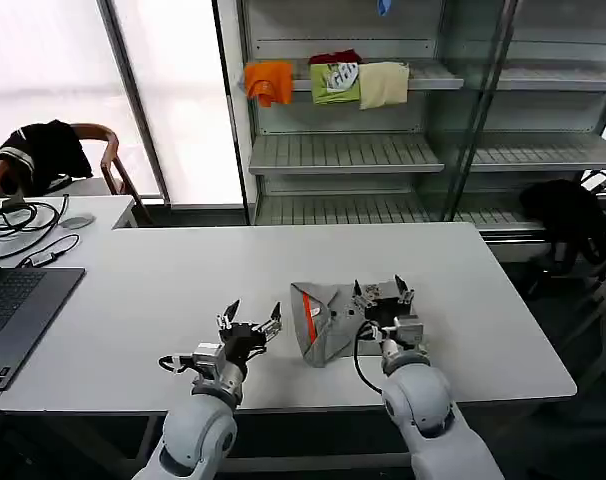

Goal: Fold and organize the clothes.

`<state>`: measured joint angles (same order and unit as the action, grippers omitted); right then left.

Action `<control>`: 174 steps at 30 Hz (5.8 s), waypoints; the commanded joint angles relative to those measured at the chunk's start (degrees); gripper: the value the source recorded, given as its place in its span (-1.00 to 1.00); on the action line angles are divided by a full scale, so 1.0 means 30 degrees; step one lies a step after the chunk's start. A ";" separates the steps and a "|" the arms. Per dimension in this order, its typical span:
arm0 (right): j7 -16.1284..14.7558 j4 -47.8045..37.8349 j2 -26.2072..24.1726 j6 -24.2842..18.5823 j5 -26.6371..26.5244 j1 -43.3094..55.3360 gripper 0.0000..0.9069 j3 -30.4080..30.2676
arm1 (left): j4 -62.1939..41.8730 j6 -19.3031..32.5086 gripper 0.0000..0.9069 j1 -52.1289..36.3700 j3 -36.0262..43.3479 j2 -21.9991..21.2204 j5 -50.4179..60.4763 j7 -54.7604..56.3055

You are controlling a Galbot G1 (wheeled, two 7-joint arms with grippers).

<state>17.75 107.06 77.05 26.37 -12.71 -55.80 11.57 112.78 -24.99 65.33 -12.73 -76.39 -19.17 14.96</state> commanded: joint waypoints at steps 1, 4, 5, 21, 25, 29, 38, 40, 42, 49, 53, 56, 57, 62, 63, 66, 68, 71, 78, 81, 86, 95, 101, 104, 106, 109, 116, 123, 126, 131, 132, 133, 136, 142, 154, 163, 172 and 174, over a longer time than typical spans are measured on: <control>0.0340 -0.0932 0.1123 0.0566 0.0421 0.1710 1.00 -0.1352 | 0.0425 -0.0037 1.00 0.0423 -0.0196 0.0073 0.0027 0.0001; 0.0484 -0.1651 0.1499 0.0869 0.0418 0.2008 1.00 -0.1778 | 0.0688 -0.0067 1.00 0.0685 -0.0358 0.0203 -0.0005 0.0000; 0.0519 -0.1748 0.1576 0.0907 0.0406 0.2067 1.00 -0.1864 | 0.0752 -0.0068 1.00 0.0737 -0.0378 0.0220 -0.0005 0.0002; 0.1049 -0.2663 0.1790 0.1729 0.0271 0.2536 1.00 -0.2873 | 0.1513 0.0162 1.00 0.2702 -0.0395 -0.0274 0.0908 -0.0178; 0.1129 -0.3150 0.2089 0.1800 0.0418 0.2740 1.00 -0.3113 | 0.1578 0.0176 1.00 0.2702 -0.0515 -0.0208 0.0883 -0.0170; 0.1153 -0.3846 0.2518 0.1804 0.0407 0.2857 1.00 -0.2913 | 0.1685 0.0157 1.00 0.2674 -0.0556 -0.0146 0.0823 -0.0181; 0.1084 -0.4453 0.2527 0.1767 0.0412 0.2354 1.00 -0.2839 | 0.1946 0.0345 1.00 0.2116 -0.1567 0.0368 0.0395 0.0085; 0.1058 -0.4518 0.2509 0.1715 0.0423 0.2232 1.00 -0.2845 | 0.1767 0.0675 1.00 0.1859 -0.1855 0.0439 0.0420 0.0275; 0.1050 -0.4605 0.2503 0.1669 0.0482 0.2185 1.00 -0.2868 | 0.1734 0.0706 1.00 0.1771 -0.2006 0.0562 0.0404 0.0262; 0.1040 -0.4846 0.2642 0.1601 0.0654 0.2097 1.00 -0.3017 | 0.1857 0.0648 1.00 0.1823 -0.2201 0.0712 0.0333 0.0233; 0.1077 -0.4286 0.2636 0.1428 0.0570 0.1921 1.00 -0.2865 | 0.2004 0.0600 1.00 0.2000 -0.2242 0.0770 0.0333 0.0192; 0.1037 -0.2999 0.2352 0.1451 0.0453 0.1742 1.00 -0.2590 | 0.2137 0.0560 1.00 0.2113 -0.2232 0.0859 0.0282 0.0175; 0.1050 -0.2519 0.2195 0.1489 0.0367 0.1709 1.00 -0.2523 | 0.2171 0.0535 1.00 0.2155 -0.2201 0.0873 0.0268 0.0166; 0.1140 -0.0848 0.1542 0.1663 0.0047 0.1339 1.00 -0.1858 | 0.2168 0.0491 1.00 0.2274 -0.1882 0.0736 0.0318 0.0115; 0.1123 -0.0787 0.1444 0.1651 0.0018 0.1259 1.00 -0.1788 | 0.2172 0.0481 1.00 0.2284 -0.1836 0.0725 0.0330 0.0101; 0.1041 -0.0910 0.1189 0.1505 0.0031 0.0935 1.00 -0.1383 | 0.2191 0.0447 1.00 0.2309 -0.1650 0.0641 0.0368 0.0079; 0.0976 -0.1142 0.1079 0.1407 0.0023 0.0732 1.00 -0.1249 | 0.2217 0.0432 1.00 0.2310 -0.1514 0.0576 0.0371 0.0077; 0.0926 -0.1810 0.1141 0.1205 -0.0068 0.0571 1.00 -0.0904 | 0.2313 0.0433 1.00 0.2409 -0.1389 0.0500 0.0402 0.0050; 0.1007 -0.2630 0.1391 0.1122 -0.0888 0.0425 1.00 -0.0261 | 0.2489 0.0476 1.00 0.2754 -0.1474 0.0658 0.0431 -0.0070; 0.1175 -0.2738 0.1699 0.1230 -0.1271 0.0389 1.00 -0.0022 | 0.2596 0.0421 1.00 0.2762 -0.1473 0.0728 0.0374 -0.0073; 0.1312 -0.2992 0.1877 0.1191 -0.1296 0.0267 1.00 0.0009 | 0.2590 0.0376 1.00 0.2789 -0.1395 0.0721 0.0367 -0.0073; 0.1427 -0.2808 0.1793 0.1188 -0.1647 0.0204 1.00 0.0196 | 0.2626 0.0345 1.00 0.2879 -0.1363 0.0645 0.0378 -0.0071; 0.1765 0.0590 0.1004 0.1378 -0.2244 -0.0137 1.00 0.0565 | 0.3152 0.0286 1.00 0.2919 -0.1403 0.0352 0.0374 0.0252; 0.2118 0.2782 0.0322 0.1691 -0.2089 -0.0183 1.00 0.0891 | 0.3439 0.0419 1.00 0.2945 -0.1368 0.0024 0.0936 0.0422; 0.2083 0.3677 -0.0004 0.1548 -0.1201 -0.0287 1.00 0.1162 | 0.3525 0.0593 1.00 0.2983 -0.1297 -0.0153 0.1505 0.0444; 0.2139 0.4803 -0.0531 0.1632 -0.0985 -0.0863 1.00 0.1727 | 0.3737 0.0760 1.00 0.3125 -0.1211 -0.0291 0.2223 0.0512; 0.1651 0.6758 -0.2573 0.1441 -0.0995 -0.3129 1.00 0.3745 | 0.4111 0.1476 1.00 0.3810 -0.1086 -0.0595 0.3447 0.0399; 0.1424 0.7254 -0.3704 0.0983 -0.1638 -0.5457 1.00 0.6389 | 0.3951 0.1514 1.00 0.3927 -0.1122 -0.0649 0.3893 0.0671; 0.1431 0.7356 -0.3631 0.1035 -0.1889 -0.5866 1.00 0.6822 | 0.3996 0.1471 1.00 0.3884 -0.0984 -0.0648 0.3903 0.0842; 0.1440 0.7682 -0.3536 0.1108 -0.1867 -0.6187 1.00 0.6915 | 0.4232 0.0343 1.00 0.3772 -0.0977 -0.0779 0.4454 0.1020; 0.1453 0.7742 -0.3515 0.1172 -0.1868 -0.6153 1.00 0.7006 | 0.3985 0.0841 1.00 0.3809 -0.0948 -0.0739 0.4388 0.0978; 0.1449 0.7769 -0.3528 0.1217 -0.1879 -0.6146 1.00 0.7030 | 0.3959 0.1028 1.00 0.3826 -0.0928 -0.0722 0.4357 0.0987; 0.1443 0.7747 -0.3708 0.1295 -0.1922 -0.6154 1.00 0.7114 | 0.4155 0.0775 1.00 0.3901 -0.0916 -0.0663 0.4285 0.0984; 0.1433 0.7518 -0.3593 0.1376 -0.1846 -0.6090 1.00 0.7035 | 0.4055 0.0931 1.00 0.3676 -0.1180 -0.0360 0.3959 0.0941; 0.1367 0.7327 -0.3323 0.1342 -0.1572 -0.6142 1.00 0.6830 | 0.3757 0.1118 1.00 0.3330 -0.1227 -0.0291 0.3774 0.0877; 0.1349 0.7119 -0.3360 0.1226 -0.1566 -0.6228 1.00 0.6892 | 0.3466 0.0561 1.00 0.3096 -0.1378 -0.0452 0.4061 0.0829; 0.1302 0.7022 -0.3380 0.1158 -0.1459 -0.5940 1.00 0.6762 | 0.3343 0.0605 1.00 0.2811 -0.1378 -0.0354 0.3538 0.0881; 0.1297 0.7037 -0.3403 0.1174 -0.1459 -0.5860 1.00 0.6811 | 0.3293 0.0646 1.00 0.2785 -0.1406 -0.0333 0.3485 0.0869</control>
<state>21.69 128.17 66.97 29.89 -17.12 -73.66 31.77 123.28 -22.88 73.99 -16.78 -77.47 -8.04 17.55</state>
